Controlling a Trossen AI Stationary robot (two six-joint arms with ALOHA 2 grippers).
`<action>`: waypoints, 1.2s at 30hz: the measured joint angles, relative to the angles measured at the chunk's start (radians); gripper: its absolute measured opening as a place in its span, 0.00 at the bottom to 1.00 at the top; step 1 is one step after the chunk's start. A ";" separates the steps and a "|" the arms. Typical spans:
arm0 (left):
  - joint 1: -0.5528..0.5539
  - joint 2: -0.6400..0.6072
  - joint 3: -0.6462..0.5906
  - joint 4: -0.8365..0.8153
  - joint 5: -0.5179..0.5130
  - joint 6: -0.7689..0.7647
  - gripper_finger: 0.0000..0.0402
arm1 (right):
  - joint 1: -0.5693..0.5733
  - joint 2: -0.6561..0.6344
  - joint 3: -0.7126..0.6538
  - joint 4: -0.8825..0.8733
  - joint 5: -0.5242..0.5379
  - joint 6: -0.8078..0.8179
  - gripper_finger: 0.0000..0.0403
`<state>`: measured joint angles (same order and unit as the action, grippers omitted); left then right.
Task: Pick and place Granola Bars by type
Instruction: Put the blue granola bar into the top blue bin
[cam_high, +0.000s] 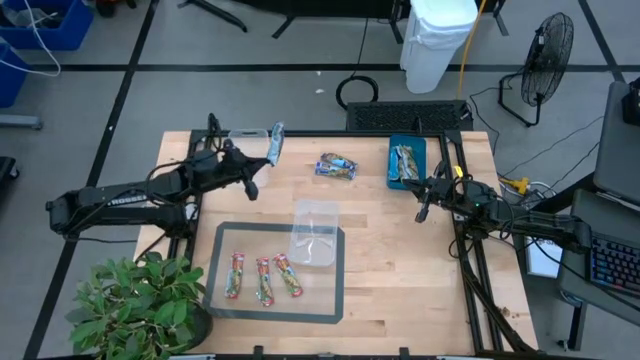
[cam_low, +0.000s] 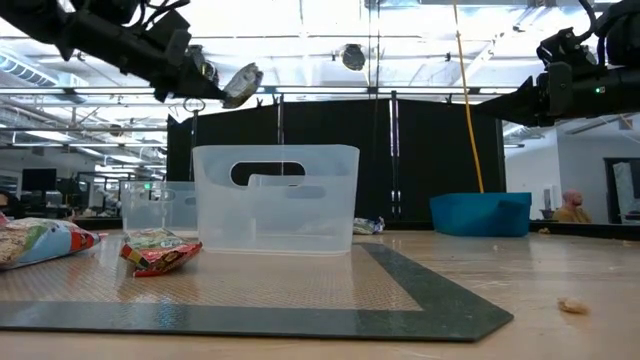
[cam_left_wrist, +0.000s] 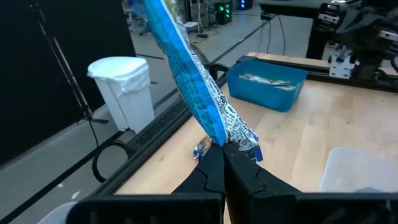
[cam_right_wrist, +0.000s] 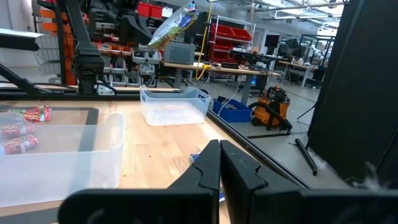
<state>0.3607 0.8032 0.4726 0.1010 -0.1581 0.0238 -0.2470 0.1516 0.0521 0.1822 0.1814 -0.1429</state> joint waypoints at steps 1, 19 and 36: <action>0.003 -0.009 -0.013 0.004 0.000 -0.001 0.00 | 0.000 0.000 0.000 0.000 0.000 0.000 0.01; 0.050 -0.064 -0.128 0.006 -0.079 -0.051 0.00 | 0.000 0.000 0.000 0.000 0.000 0.000 0.01; 0.238 -0.075 -0.150 -0.006 -0.055 -0.055 0.00 | 0.000 0.000 0.000 0.000 0.000 0.000 0.01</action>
<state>0.5986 0.7283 0.3226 0.0949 -0.2136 -0.0315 -0.2469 0.1516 0.0521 0.1822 0.1814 -0.1429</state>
